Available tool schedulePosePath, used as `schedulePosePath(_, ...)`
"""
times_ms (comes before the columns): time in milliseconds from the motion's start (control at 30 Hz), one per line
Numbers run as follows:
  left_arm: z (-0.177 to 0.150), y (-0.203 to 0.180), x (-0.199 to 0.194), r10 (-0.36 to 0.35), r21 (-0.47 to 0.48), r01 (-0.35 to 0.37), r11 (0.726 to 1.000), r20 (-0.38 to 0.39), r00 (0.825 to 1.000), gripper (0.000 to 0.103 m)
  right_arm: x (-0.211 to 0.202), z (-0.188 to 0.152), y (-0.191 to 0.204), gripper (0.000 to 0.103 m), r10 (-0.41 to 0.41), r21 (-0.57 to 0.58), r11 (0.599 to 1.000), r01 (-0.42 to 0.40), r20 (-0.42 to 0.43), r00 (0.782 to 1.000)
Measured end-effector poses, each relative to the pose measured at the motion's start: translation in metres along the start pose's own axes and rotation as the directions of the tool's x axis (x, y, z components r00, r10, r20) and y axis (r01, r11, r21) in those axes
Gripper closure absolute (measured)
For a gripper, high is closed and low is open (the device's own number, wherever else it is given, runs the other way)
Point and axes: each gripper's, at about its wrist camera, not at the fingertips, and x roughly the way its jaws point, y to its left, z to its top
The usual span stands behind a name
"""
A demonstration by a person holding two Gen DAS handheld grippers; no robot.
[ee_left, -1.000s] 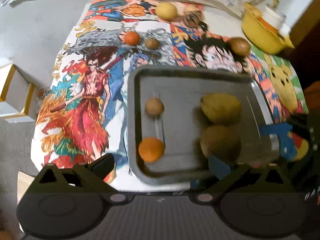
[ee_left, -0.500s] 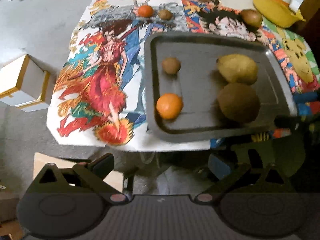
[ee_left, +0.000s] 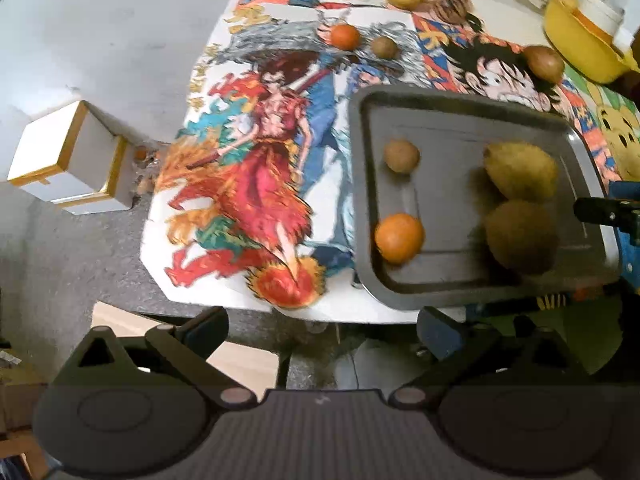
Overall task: Organize fruits
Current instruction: 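Lift both open tools from the tray and move them toward the remaining fruits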
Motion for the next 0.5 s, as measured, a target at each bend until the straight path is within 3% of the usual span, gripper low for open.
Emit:
schedulePosePath(300,0.029,0.019,0.0,0.011,-0.038,-0.009,0.999,0.054,0.998,0.001,-0.001,0.031,0.029,0.001,-0.023,-0.137,0.99,0.039,0.115,0.993)
schedulePosePath(500,0.057,0.032,0.006,-0.029,-0.077,0.036,0.996,0.088,0.996,0.001,0.004,0.043,0.037,0.001,0.009,-0.156,0.988,0.013,0.136,0.991)
